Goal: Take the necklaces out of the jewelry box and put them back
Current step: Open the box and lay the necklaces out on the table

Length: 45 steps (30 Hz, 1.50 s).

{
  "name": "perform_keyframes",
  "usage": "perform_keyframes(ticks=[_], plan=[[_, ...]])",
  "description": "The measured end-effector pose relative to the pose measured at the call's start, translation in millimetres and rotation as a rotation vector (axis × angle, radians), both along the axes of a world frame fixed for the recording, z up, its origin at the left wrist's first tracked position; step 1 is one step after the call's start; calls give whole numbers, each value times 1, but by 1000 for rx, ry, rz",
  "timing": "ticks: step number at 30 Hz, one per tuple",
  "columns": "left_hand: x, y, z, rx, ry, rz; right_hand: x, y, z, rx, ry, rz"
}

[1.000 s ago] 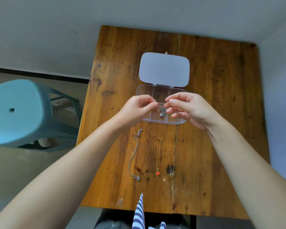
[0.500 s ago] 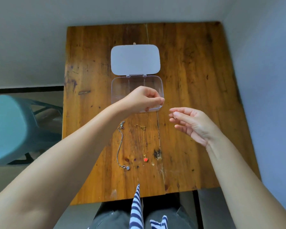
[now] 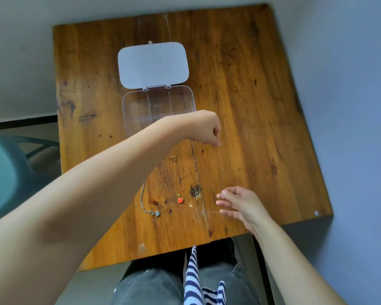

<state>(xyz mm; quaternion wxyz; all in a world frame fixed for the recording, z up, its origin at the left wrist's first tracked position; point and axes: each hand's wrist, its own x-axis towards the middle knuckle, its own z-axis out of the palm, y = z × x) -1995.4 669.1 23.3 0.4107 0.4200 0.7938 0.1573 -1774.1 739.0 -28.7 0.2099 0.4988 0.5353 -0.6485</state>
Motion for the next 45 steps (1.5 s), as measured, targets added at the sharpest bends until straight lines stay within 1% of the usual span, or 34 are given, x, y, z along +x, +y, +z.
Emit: perform_keyframes(ticks=[3,5,8,11,14,17,19,26,28,30,33,35,37,38,41,43,45], plan=[[8,8,-9,58,24,92,5,-10,-10,37,-61,-24],[16,10,-18,84,-8,199,4,-14,-15,78,-80,-23],[28,7,-35,69,-43,377,1,-18,-21,136,-80,-5],[35,0,-50,39,-23,474,-1,-19,-25,196,-68,41],[39,-8,-59,36,54,478,-2,-18,-26,293,-52,165],[42,-14,-63,30,163,426,-2,-18,-26,410,-33,305],[43,-17,-66,22,193,402,-1,-18,-28,462,-34,363],[46,-27,-69,44,191,385,-5,-12,-31,518,-84,466],[47,-33,-63,85,180,365,-8,-7,-28,517,-101,479],[46,-45,-55,168,161,376,-17,1,-21,534,-100,481],[41,-74,-43,279,190,447,-48,12,-4,601,-12,500],[33,-94,-40,299,297,565,-80,13,8,645,102,531],[20,-110,-40,277,419,696,-117,9,19,705,239,603],[13,-115,-41,257,469,729,-135,5,22,747,311,656],[-6,-119,-50,139,547,705,-184,-13,27,902,496,880],[-12,-118,-57,54,553,667,-208,-25,22,981,534,1097],[-14,-116,-62,38,549,633,-226,-34,15,1036,462,1321]])
